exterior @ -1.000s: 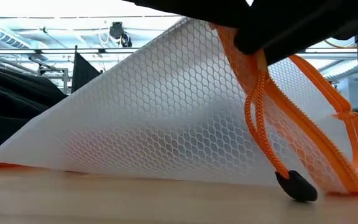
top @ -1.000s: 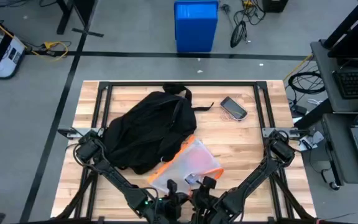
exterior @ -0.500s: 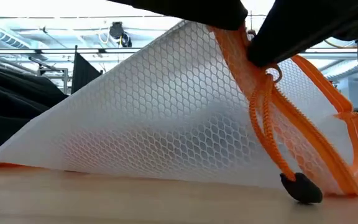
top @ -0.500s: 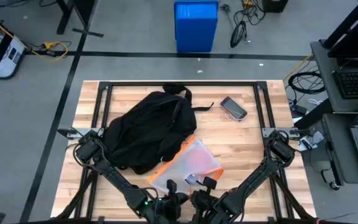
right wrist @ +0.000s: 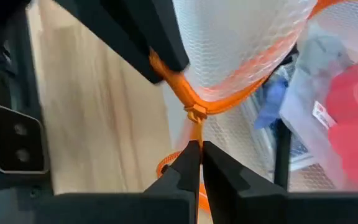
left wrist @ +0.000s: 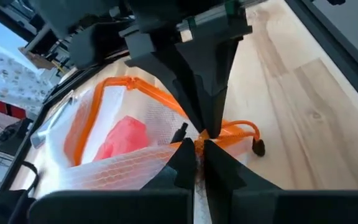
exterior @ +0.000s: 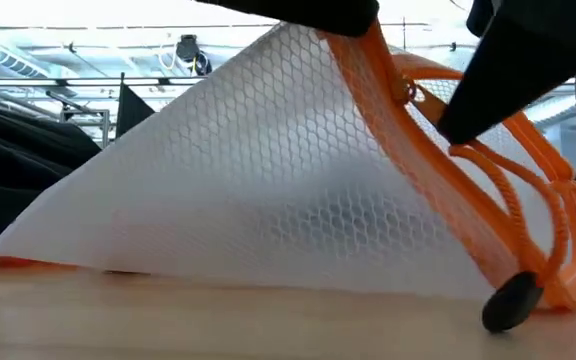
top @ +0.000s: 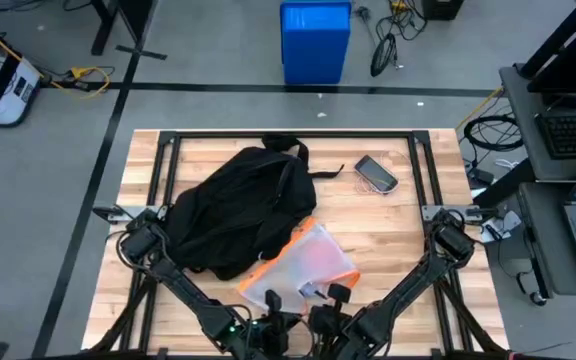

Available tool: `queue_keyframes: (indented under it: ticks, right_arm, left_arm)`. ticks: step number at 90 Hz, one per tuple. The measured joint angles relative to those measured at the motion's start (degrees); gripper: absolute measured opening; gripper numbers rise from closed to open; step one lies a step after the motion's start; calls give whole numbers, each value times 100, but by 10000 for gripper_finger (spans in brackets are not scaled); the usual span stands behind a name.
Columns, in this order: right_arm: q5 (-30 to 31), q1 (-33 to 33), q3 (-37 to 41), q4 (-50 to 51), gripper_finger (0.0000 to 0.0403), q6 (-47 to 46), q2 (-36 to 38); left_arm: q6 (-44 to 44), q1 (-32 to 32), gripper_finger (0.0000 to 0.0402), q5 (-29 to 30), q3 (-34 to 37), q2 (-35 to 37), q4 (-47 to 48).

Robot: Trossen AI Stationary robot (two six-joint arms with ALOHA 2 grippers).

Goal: Unpack backpack
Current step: Close the orange zip bag

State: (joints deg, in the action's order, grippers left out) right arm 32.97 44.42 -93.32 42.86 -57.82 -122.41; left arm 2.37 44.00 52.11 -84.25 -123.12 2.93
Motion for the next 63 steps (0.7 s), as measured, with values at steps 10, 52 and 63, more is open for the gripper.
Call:
queue_keyframes:
  ticks: [10,52,63]
  right_arm:
    - [-40,7,0,24,0,0,15]
    - [-328,114,13,699,0,-443,35]
    - [14,194,13,434,0,-320,137]
  left_arm:
    - [13,31,0,63,0,59,25]
    - [199,349,0,884,-2,401,332]
    - [144,363,0,894,-4,424,334]
